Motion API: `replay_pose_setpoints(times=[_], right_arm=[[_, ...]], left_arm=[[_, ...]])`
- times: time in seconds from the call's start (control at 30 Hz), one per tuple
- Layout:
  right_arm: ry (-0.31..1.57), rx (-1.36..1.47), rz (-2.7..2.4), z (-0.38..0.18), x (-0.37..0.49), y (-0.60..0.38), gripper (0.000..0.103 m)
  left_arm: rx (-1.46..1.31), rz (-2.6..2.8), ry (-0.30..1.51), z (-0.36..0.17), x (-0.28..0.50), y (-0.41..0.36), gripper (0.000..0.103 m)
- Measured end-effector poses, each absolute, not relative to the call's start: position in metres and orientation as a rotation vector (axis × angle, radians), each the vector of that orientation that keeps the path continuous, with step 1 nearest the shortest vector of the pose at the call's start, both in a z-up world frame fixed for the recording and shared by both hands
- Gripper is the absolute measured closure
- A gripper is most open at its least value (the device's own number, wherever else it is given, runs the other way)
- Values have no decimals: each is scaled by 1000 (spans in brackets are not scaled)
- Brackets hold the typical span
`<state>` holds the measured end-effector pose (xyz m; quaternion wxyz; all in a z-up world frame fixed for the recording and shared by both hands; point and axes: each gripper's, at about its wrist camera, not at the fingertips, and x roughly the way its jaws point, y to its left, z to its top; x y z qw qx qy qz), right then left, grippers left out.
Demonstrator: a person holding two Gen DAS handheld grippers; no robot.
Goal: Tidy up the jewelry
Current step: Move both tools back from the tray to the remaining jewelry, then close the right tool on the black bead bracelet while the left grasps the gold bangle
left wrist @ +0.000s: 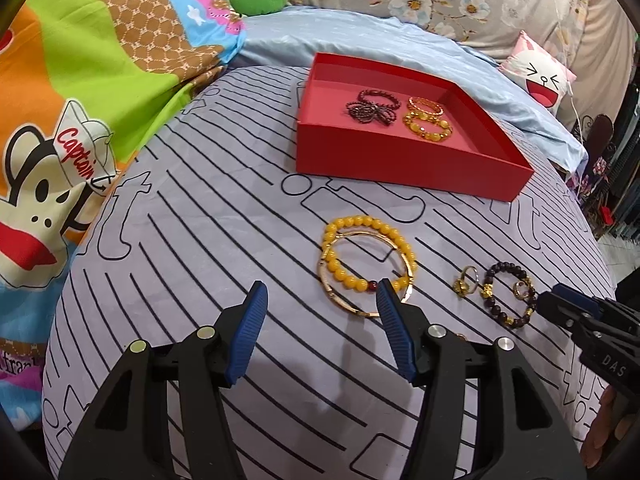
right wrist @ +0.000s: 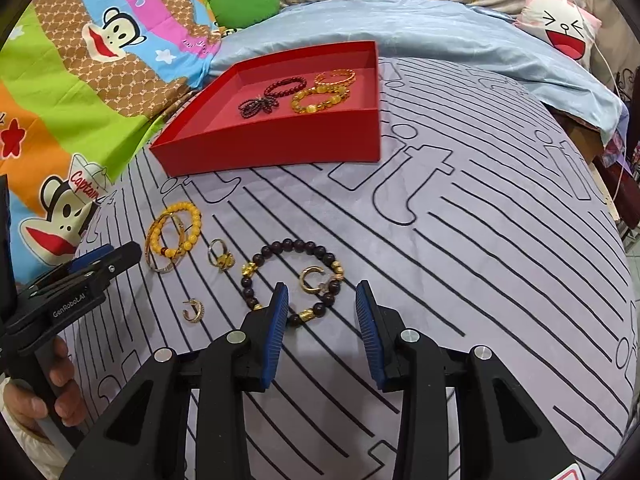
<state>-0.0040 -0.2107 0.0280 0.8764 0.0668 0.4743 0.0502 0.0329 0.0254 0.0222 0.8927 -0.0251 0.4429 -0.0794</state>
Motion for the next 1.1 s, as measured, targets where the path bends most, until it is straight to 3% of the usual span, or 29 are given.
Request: replay_pose_setpoints(times=[0.47,0.73,1.0,1.1], right_arm=[[1011,126,92,14,7,-208,68],[993,12,70,13,-1,-205,74],[1006,42,42,14,-1,-217,95],[1021,106,46,14,3,-223,96]], left_arm=[[-49,-146,940,13,38,26,49],[-55,-142,951,9,40,28,49],[-55,-151,948,7,44,27,49],[-57,-158,942,7,46,26,50]])
